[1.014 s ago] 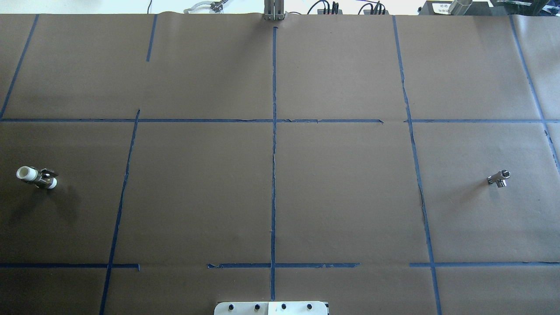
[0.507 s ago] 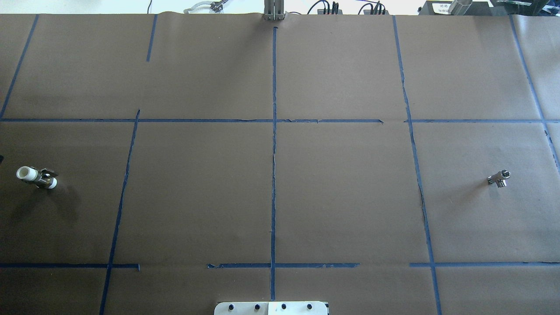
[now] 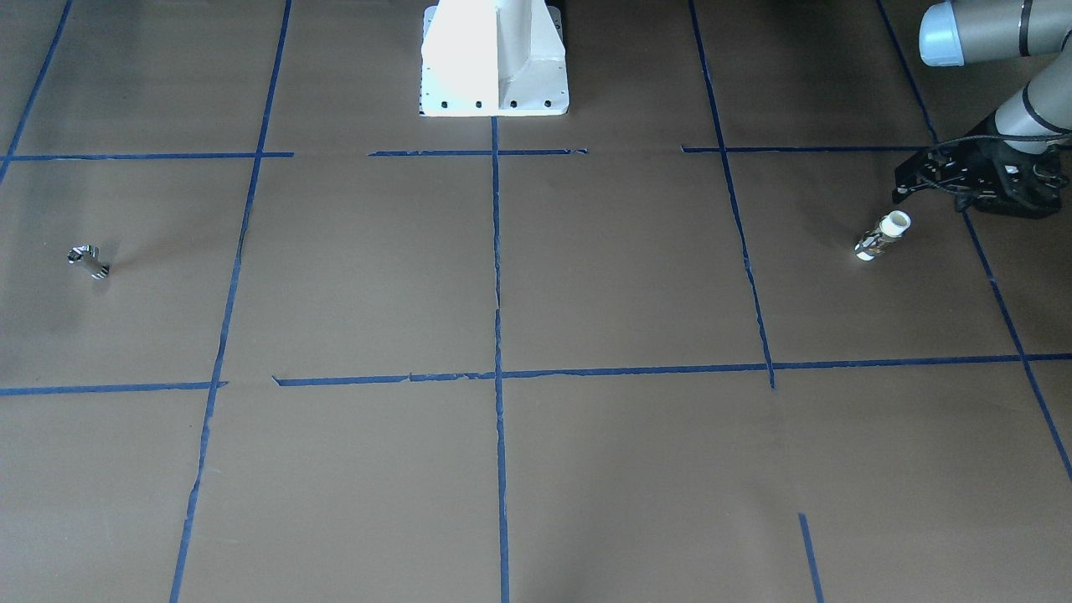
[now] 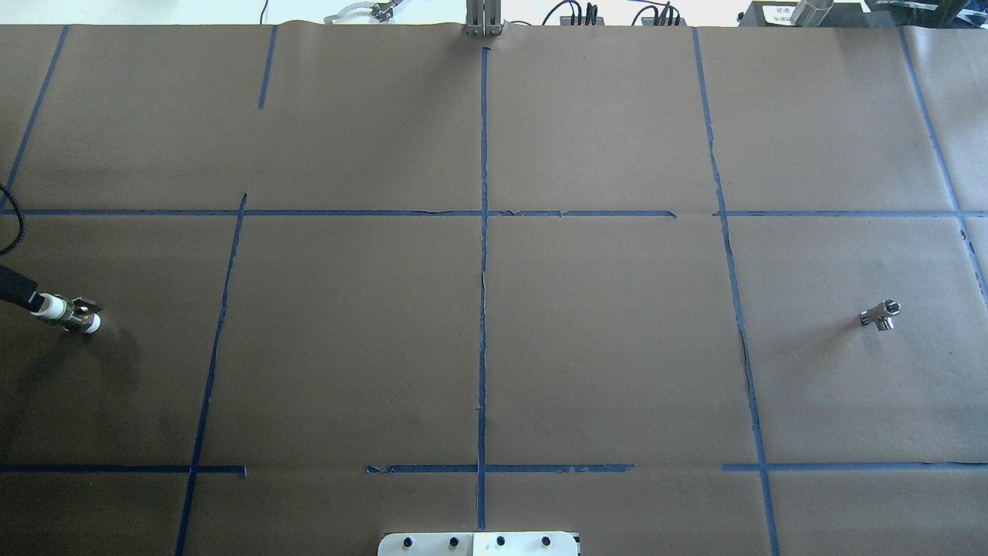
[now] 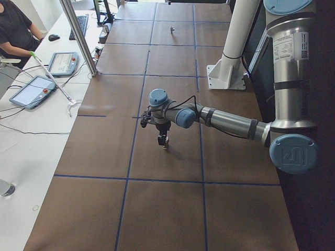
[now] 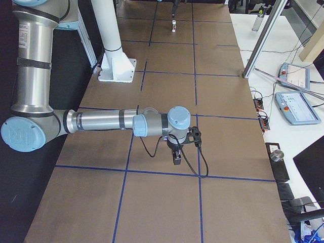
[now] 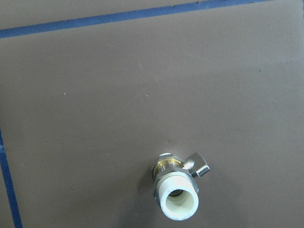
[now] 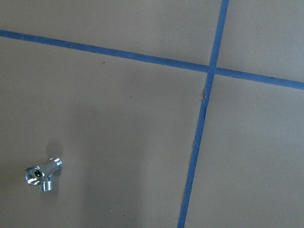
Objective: Assemble PPR valve and pipe with both arms
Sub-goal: 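Lower the left gripper onto the white pipe with brass valve and grasp it, then lift the pipe with the left gripper and carry it toward the table center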
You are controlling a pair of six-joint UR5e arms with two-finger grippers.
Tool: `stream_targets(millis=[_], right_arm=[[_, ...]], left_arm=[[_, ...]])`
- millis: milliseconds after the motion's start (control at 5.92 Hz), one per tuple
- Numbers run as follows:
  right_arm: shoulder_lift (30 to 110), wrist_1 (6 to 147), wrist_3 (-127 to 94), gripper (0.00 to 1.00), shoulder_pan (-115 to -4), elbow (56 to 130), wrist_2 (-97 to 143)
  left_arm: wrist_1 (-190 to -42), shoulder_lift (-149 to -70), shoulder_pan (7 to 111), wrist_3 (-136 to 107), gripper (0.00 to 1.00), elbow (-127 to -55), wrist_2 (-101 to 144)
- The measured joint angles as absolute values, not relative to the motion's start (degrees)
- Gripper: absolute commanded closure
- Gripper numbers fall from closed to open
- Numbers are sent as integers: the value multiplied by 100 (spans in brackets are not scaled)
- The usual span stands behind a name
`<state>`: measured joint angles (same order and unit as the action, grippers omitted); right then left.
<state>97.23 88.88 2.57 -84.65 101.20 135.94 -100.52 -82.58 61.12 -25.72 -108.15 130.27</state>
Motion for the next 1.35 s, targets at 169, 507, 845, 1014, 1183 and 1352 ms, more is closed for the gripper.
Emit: stream_targets(millis=[169,507,845,1014,1183,1352], right_arm=[[9727,8887,250,0,-8464,10112,13596],[9729,8886,253,0,-8464,10108,13597],[9730,8890,261,0,-8464,10107,13597],[9730,8887,263,0,-8464,10108,13597],[9729,8886,264,0,-8464,10109,13599],[9729,8883,264,0,-8464,10114,13603]], left_arm=[[-10066,-8271,6004,-2626,0,-10746,12945],[-10077,-8324,5845,-2652,0,-10616,12917],[-10073,-8427,5740,-2645,1,-10529,12914],[-10072,-8507,5727,-2631,6,-10462,12918],[-10072,-8548,5724,-2617,10,-10426,12919],[-10072,-8569,5722,-2610,20,-10406,12920]])
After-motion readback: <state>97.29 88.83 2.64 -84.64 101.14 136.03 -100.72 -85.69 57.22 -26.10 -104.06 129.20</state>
